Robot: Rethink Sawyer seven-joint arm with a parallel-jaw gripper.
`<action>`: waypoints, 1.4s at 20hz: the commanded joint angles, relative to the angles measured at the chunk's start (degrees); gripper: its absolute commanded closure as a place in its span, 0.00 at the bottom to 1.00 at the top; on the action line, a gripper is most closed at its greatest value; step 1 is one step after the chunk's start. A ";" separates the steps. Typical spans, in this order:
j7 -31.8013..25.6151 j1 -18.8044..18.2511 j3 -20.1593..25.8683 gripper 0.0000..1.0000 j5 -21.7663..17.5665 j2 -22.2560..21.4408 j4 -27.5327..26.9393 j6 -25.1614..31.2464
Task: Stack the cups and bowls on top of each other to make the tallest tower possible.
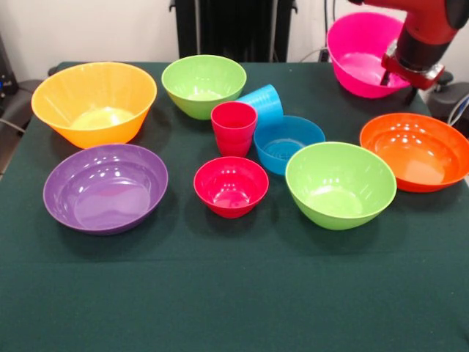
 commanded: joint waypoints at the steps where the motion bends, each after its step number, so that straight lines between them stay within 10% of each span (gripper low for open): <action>1: 5.74 -1.13 3.16 0.00 -3.05 6.66 0.04 -5.15; 28: 2.28 -10.11 9.35 0.00 -5.43 -4.05 2.00 -10.81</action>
